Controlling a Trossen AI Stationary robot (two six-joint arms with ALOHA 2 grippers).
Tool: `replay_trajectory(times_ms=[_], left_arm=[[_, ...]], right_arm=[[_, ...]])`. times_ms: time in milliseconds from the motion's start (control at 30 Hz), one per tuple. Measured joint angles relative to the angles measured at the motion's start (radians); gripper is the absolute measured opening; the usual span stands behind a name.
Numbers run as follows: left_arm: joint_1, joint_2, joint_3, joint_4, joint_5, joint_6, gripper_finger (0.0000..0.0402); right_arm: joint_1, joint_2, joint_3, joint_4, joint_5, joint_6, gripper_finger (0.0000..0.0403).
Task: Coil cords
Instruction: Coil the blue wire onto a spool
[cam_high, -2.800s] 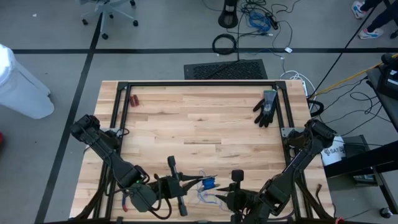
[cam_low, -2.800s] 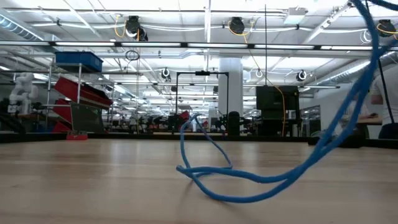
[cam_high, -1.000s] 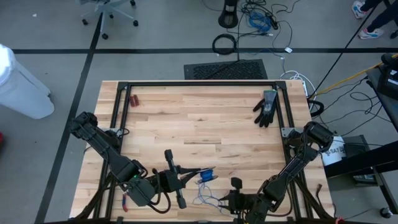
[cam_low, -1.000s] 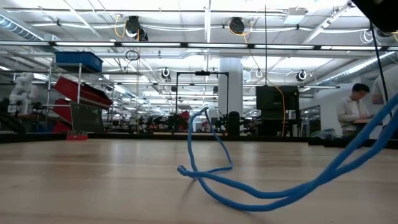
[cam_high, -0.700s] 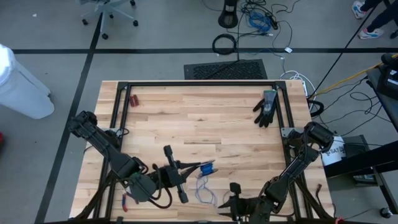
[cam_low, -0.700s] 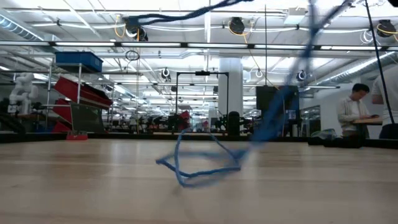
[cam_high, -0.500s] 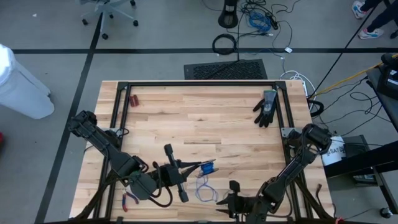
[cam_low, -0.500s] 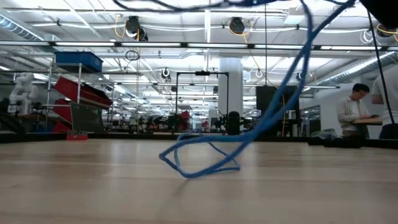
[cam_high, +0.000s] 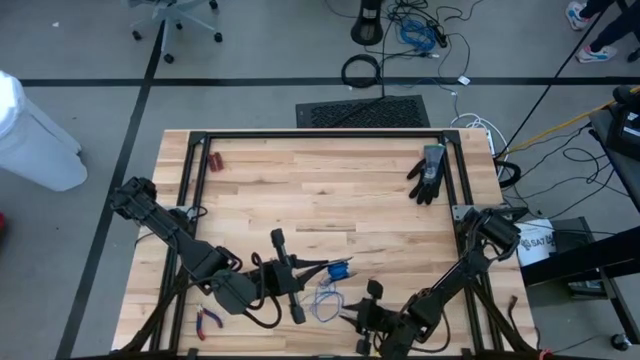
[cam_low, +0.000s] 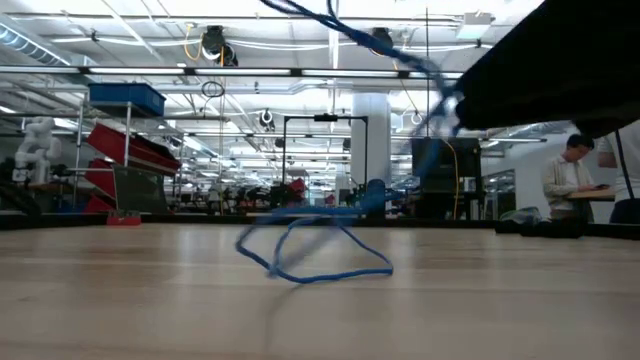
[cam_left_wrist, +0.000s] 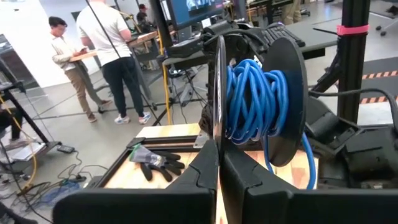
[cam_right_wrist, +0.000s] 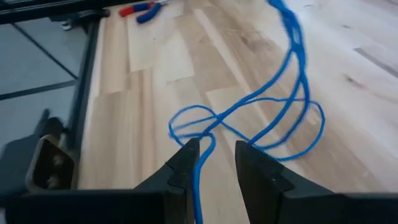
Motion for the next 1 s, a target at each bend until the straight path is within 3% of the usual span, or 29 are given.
replay_trajectory(times_ms=[333, 467, 567, 833, 1000], left_arm=[[0.003, 0.0, 0.0, 0.0, 0.038, -0.027, 0.0006], [-0.002, 0.0, 0.0, 0.0, 0.041, -0.028, 0.0006], [-0.009, 0.0, 0.0, 0.0, 0.038, -0.021, 0.0006], [-0.051, 0.001, 0.013, 0.02, -0.078, 0.065, 0.0006], [-0.069, 0.001, 0.03, 0.023, -0.1, 0.086, 0.0006]], right_arm=[[-0.037, 0.0, 0.0, 0.015, -0.001, 0.015, 0.0085], [-0.037, 0.0, 0.0, 0.006, -0.024, 0.016, 0.0047], [-0.036, 0.0, 0.0, -0.049, -0.104, 0.025, 0.0009], [-0.016, 0.0, 0.0, -0.341, -0.223, 0.236, 0.0002], [0.014, -0.013, 0.0, -0.386, -0.256, 0.272, 0.0002]])
